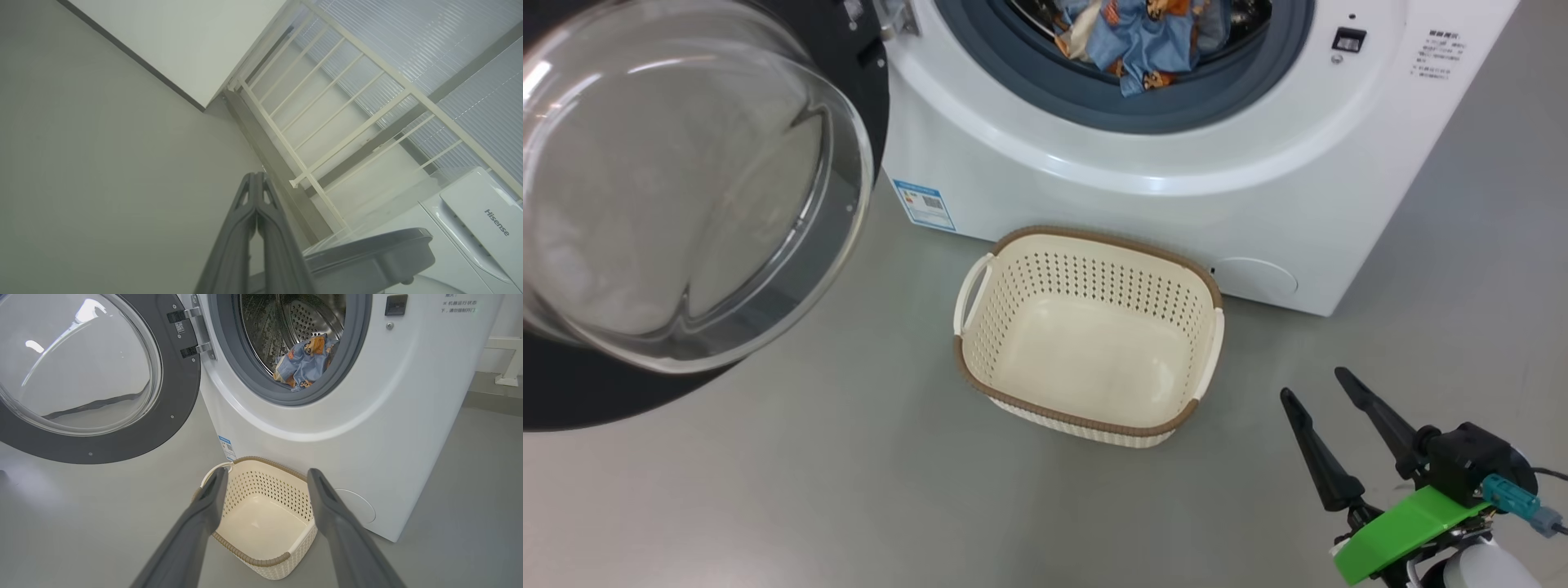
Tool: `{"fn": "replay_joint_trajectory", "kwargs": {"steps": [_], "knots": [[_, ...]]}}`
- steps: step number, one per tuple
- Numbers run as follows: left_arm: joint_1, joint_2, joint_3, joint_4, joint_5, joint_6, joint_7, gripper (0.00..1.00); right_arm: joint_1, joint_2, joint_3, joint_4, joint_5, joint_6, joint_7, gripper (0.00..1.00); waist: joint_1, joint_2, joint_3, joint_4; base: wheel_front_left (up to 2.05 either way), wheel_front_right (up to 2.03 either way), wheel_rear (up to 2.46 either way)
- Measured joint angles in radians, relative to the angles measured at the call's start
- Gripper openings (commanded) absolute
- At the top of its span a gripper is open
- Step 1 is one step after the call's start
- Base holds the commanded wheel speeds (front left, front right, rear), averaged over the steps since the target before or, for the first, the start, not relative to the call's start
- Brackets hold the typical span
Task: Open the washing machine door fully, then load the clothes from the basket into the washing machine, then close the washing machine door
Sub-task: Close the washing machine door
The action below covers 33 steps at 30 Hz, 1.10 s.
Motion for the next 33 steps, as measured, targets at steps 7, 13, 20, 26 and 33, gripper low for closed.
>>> {"fn": "replay_joint_trajectory", "kwargs": {"steps": [7, 13, 20, 26, 33], "knots": [[-0.045, 0.008, -0.052, 0.097, -0.086, 0.000, 0.191, 0.00, -0.029, -0.027, 0.005, -0.001, -0.001, 0.000, 0.000, 1.00, 0.0000, 0.0000, 0.047, -0.018, 0.00, 0.00, 0.00], [-0.067, 0.008, -0.094, 0.120, -0.101, 0.000, 0.261, 0.00, -0.040, -0.032, 0.008, -0.001, -0.001, 0.000, 0.000, 1.00, 0.0000, 0.0000, 0.067, -0.031, 0.00, 0.00, 0.00], [-0.084, 0.019, -0.121, 0.137, -0.110, 0.000, 0.337, 0.00, -0.040, -0.033, 0.005, 0.001, -0.002, 0.000, 0.000, 1.00, 0.0000, -0.0001, 0.070, -0.027, 0.00, 0.00, 0.00], [-0.076, 0.028, -0.159, 0.111, -0.123, 0.000, 0.437, 0.00, -0.040, -0.032, 0.001, 0.003, -0.002, 0.000, 0.000, 1.00, 0.0000, 0.0000, 0.052, -0.020, 0.00, 0.00, 0.00], [-0.033, 0.023, -0.170, 0.044, -0.181, 0.001, 0.542, 0.00, -0.038, -0.028, -0.007, 0.003, -0.002, 0.000, 0.000, 1.00, 0.0000, -0.0001, 0.026, -0.010, 0.00, 0.00, 0.00]]}}
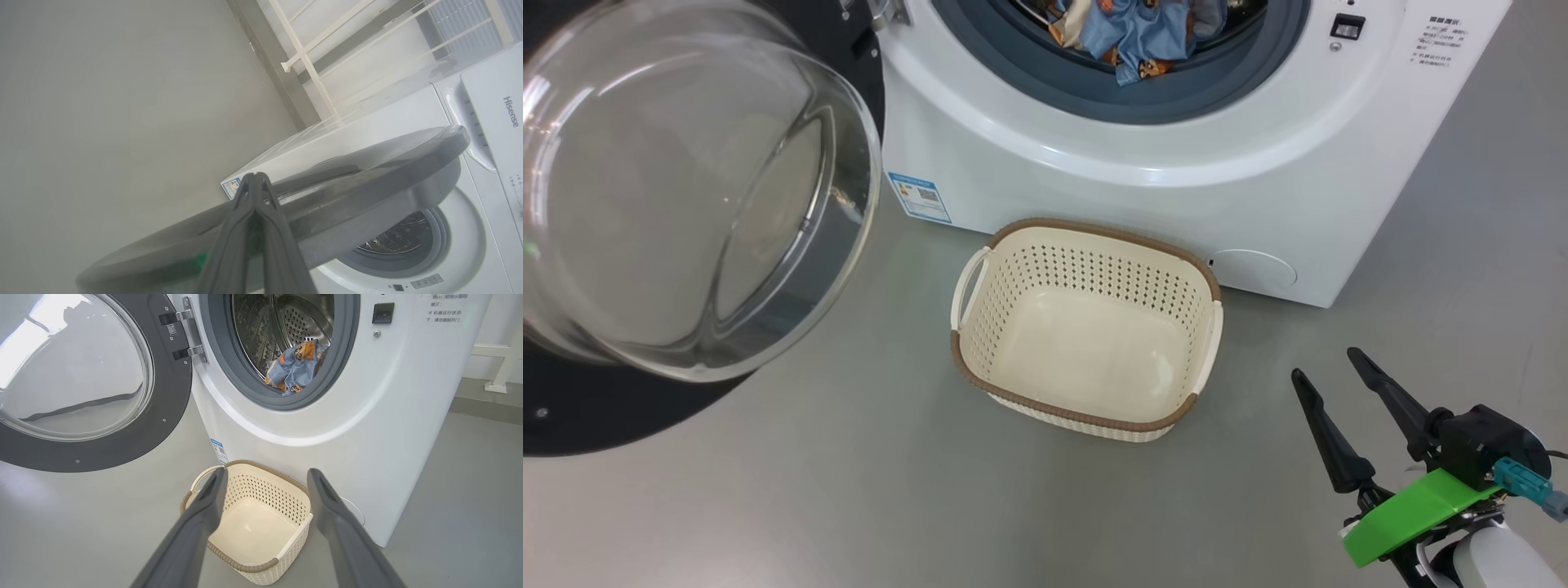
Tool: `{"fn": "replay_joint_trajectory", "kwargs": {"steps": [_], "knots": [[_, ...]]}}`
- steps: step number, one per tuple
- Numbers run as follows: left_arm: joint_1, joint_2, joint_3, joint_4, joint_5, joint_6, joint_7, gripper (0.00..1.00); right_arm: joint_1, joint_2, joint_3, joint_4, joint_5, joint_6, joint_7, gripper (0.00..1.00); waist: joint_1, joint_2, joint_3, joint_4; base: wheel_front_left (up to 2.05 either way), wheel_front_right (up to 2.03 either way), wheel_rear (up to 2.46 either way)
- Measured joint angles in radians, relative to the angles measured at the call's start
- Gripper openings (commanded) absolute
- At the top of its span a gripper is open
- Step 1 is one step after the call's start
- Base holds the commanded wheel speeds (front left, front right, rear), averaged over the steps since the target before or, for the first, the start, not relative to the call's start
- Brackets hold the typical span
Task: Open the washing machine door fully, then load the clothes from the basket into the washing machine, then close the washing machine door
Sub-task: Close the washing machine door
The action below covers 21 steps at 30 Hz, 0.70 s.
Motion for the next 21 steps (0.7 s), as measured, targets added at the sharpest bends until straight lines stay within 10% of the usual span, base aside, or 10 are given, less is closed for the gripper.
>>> {"fn": "replay_joint_trajectory", "kwargs": {"steps": [21], "knots": [[0.159, -0.036, -0.065, -0.323, -0.162, 0.000, 0.302, 0.00, 0.046, 0.021, -0.024, -0.001, 0.000, 0.000, 0.000, 1.00, 0.0000, 0.0000, -0.054, 0.008, 0.00, 0.00, 0.00]]}}
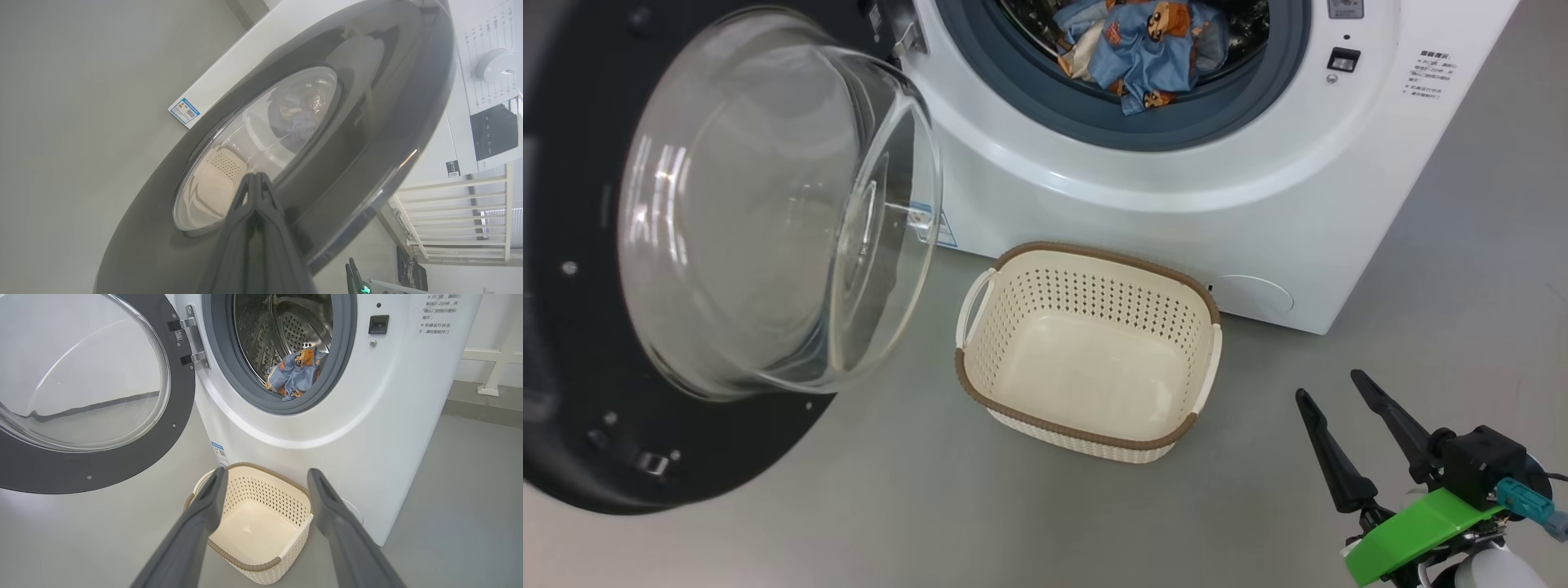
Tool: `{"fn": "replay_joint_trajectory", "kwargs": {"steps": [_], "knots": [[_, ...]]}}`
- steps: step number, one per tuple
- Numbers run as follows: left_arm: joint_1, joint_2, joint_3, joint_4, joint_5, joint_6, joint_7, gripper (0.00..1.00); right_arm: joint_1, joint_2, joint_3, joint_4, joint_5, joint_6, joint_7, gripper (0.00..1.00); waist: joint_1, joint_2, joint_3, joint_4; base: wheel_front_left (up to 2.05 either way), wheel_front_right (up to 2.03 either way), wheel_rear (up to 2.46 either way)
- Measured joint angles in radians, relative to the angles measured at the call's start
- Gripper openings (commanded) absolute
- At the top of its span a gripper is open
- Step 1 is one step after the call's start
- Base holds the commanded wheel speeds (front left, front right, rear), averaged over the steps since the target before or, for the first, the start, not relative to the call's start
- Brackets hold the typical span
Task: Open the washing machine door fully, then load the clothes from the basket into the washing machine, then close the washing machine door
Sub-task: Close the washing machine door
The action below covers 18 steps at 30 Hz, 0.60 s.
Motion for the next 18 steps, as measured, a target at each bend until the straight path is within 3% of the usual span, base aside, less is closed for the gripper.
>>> {"fn": "replay_joint_trajectory", "kwargs": {"steps": [7, 18], "knots": [[0.058, -0.002, -0.044, -0.143, -0.026, 0.000, 0.067, 0.00, 0.001, 0.000, -0.013, -0.002, 0.000, 0.000, 0.000, 1.00, 0.0000, 0.0001, -0.008, -0.011, 0.00, 0.00, 0.00], [0.098, -0.065, -0.130, -0.357, -0.080, 0.000, 0.139, 0.00, 0.015, 0.011, -0.038, -0.008, -0.001, 0.000, 0.000, 1.00, 0.0000, 0.0000, -0.016, -0.065, 0.00, 0.00, 0.00]]}}
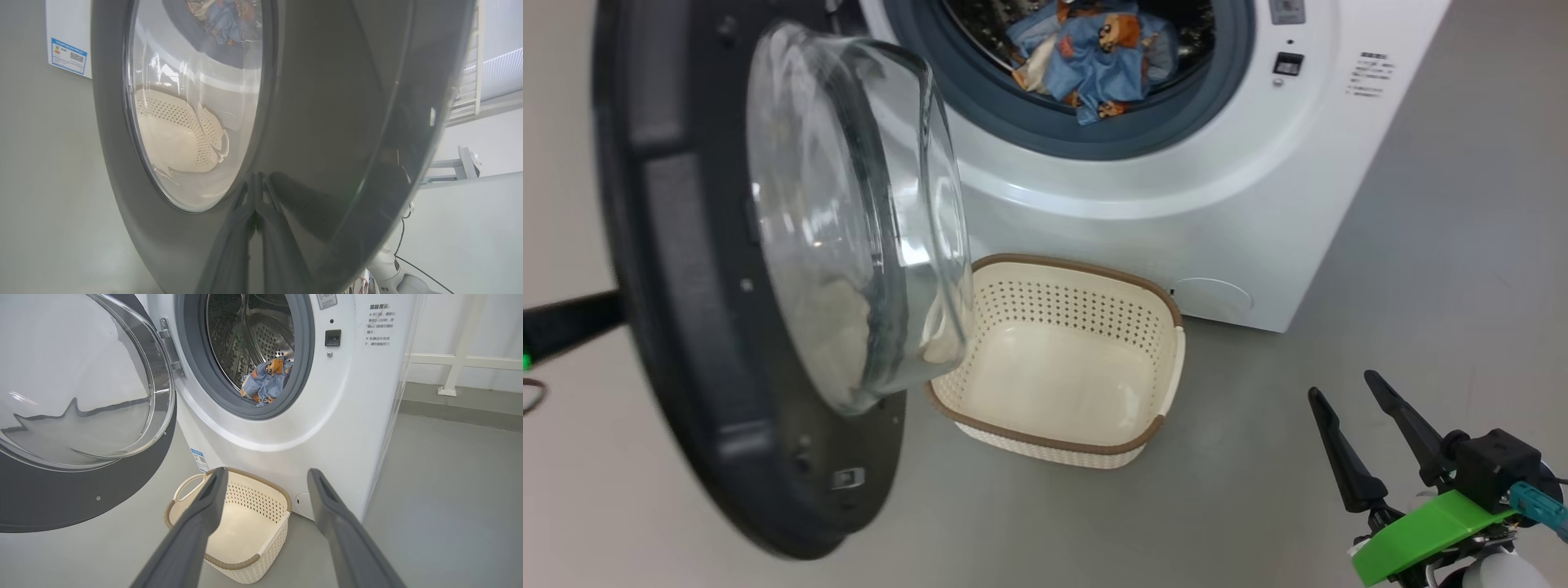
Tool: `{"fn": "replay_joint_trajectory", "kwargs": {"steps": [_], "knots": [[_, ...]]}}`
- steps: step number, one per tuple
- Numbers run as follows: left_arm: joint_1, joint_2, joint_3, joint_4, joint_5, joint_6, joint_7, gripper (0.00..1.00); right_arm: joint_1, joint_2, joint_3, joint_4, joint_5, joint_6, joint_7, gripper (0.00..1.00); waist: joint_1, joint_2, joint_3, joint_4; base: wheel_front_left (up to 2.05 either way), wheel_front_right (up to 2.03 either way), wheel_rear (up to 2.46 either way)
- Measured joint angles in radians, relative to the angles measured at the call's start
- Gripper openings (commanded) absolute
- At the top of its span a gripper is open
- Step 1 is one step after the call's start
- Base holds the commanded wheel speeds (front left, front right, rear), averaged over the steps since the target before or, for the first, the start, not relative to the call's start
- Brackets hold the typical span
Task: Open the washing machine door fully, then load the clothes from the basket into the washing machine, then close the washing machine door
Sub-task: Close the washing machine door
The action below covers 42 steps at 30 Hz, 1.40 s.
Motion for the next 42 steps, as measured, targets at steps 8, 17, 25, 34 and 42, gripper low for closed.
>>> {"fn": "replay_joint_trajectory", "kwargs": {"steps": [8, 17, 25, 34, 42], "knots": [[-0.014, -0.100, -0.097, -0.062, 0.005, 0.000, -0.004, 0.00, 0.000, 0.023, -0.016, -0.008, -0.002, 0.000, 0.000, 1.00, 0.0000, 0.0000, 0.000, -0.064, 0.00, 0.00, 0.00], [-0.080, -0.188, -0.165, -0.063, 0.068, 0.000, -0.072, 0.00, 0.000, 0.043, -0.030, -0.015, -0.005, 0.000, 0.000, 1.00, 0.0000, 0.0000, 0.007, -0.148, 0.00, 0.00, 0.00], [-0.164, -0.288, -0.194, -0.007, 0.131, 0.000, -0.206, 0.00, 0.000, 0.051, -0.049, -0.019, -0.005, 0.000, 0.000, 1.00, 0.0000, 0.0000, 0.022, -0.233, 0.00, 0.00, 0.00], [-0.186, -0.294, -0.220, 0.035, 0.147, 0.000, -0.282, 0.00, 0.000, 0.063, -0.059, -0.019, -0.009, 0.000, 0.000, 1.00, 0.0000, 0.0000, 0.027, -0.264, 0.00, 0.00, 0.00], [-0.080, -0.210, -0.226, 0.033, 0.164, 0.000, -0.363, 1.00, 0.002, 0.062, -0.053, -0.017, -0.009, 0.000, 0.000, 1.00, 0.0000, 0.0000, -0.002, -0.231, 0.00, 0.00, 0.00]]}}
